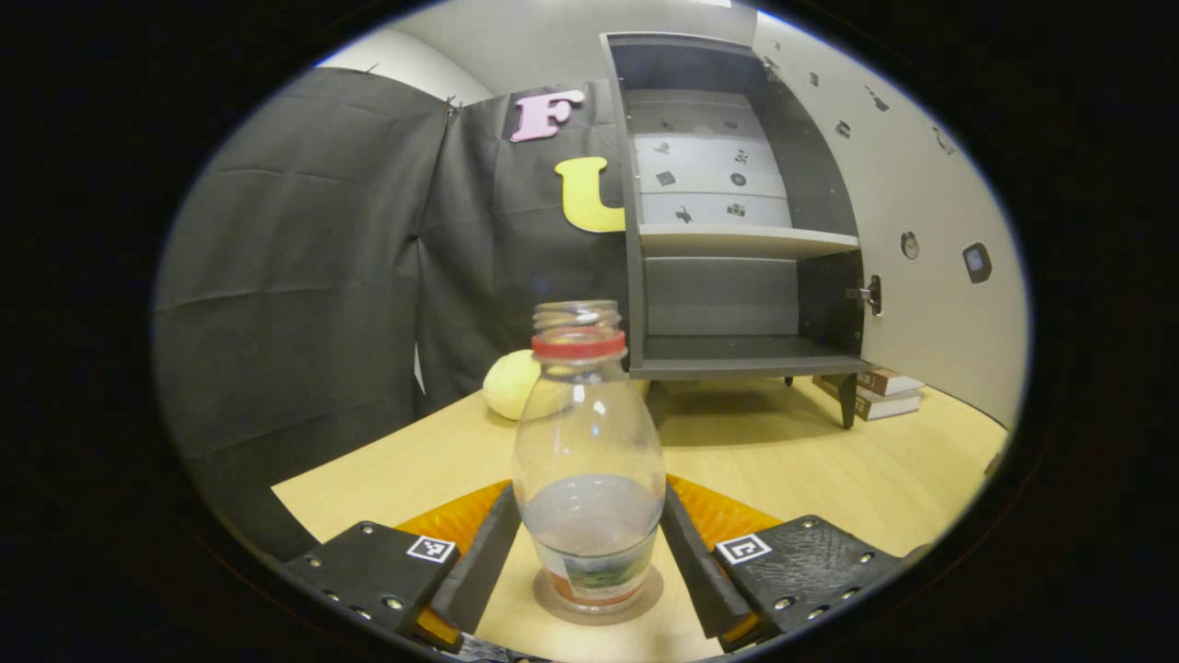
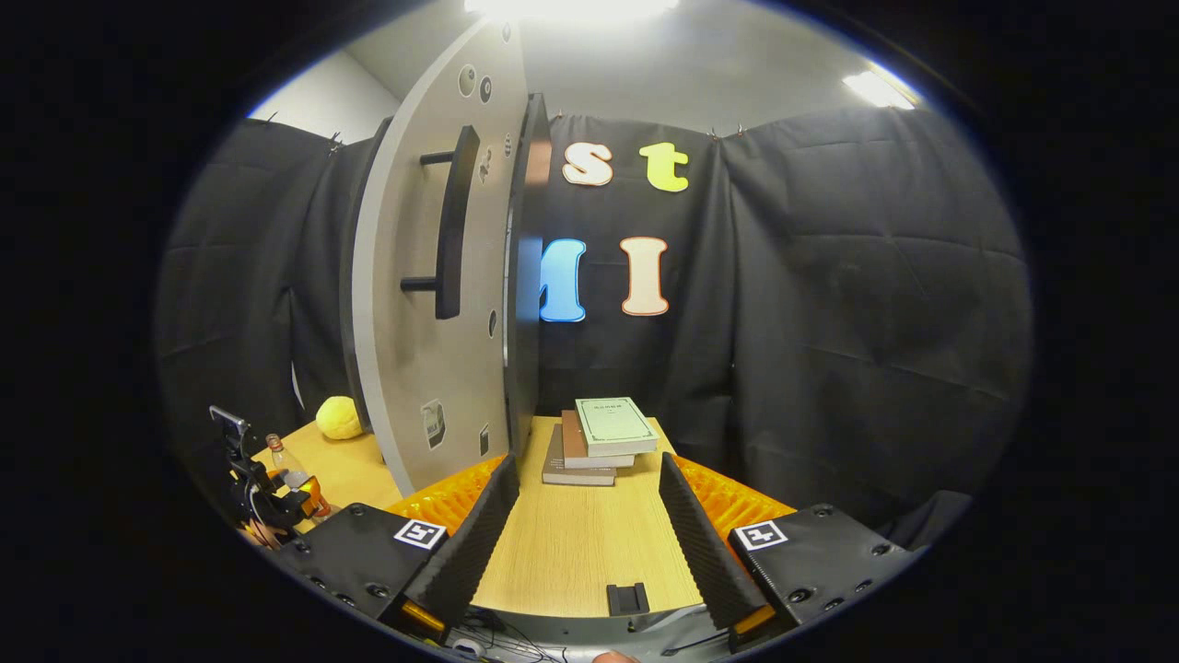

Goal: Open the cabinet door with the right hand, grasp the bottle in the cabinet with the left hand and place it on the coaster, then close the cabinet door with the right hand.

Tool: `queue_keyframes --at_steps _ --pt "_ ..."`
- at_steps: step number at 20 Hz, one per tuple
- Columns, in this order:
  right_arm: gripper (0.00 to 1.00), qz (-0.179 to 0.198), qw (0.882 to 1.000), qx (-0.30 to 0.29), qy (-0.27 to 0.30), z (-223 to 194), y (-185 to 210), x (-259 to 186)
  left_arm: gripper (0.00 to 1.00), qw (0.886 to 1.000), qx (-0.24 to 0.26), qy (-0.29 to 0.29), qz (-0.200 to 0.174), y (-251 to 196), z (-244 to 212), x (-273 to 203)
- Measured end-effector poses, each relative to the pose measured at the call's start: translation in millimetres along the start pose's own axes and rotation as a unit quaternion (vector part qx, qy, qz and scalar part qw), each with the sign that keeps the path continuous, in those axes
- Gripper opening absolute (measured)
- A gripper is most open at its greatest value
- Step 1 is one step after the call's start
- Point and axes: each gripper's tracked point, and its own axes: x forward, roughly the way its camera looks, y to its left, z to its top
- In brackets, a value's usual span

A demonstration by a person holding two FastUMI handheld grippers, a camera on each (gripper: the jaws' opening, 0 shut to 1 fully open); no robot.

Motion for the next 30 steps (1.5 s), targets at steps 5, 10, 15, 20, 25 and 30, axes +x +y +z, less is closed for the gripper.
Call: queue_keyframes --at_steps 5,10,15,20,25,30 --pt "0.97 0.005 1.0 0.013 -0.009 5.3 -0.5 -1.4 0.84 1.0 0.003 0.002 -0.002 -1.5 7.0 -18.8" --pt "0.97 0.016 0.999 0.034 -0.017 10.9 2.2 0.7 0.84 1.0 0.001 0.006 0.002 2.2 19.9 -51.3" --pt "0.97 0.026 0.998 0.045 -0.033 24.7 9.1 13.3 0.85 1.0 0.006 -0.022 0.003 9.9 73.6 -104.9" --pt "0.98 -0.009 0.998 0.042 -0.05 42.0 6.8 30.1 0.84 0.999 -0.009 -0.052 -0.004 21.4 129.0 -151.8" --pt "0.99 -0.01 0.998 0.037 -0.049 51.7 39.8 35.4 0.84 0.996 -0.01 -0.08 -0.026 32.8 175.3 -160.5" --pt "0.9 -0.051 0.997 0.013 -0.057 57.0 49.7 30.9 0.84 0.993 -0.014 -0.111 -0.045 50.2 206.7 -147.7"
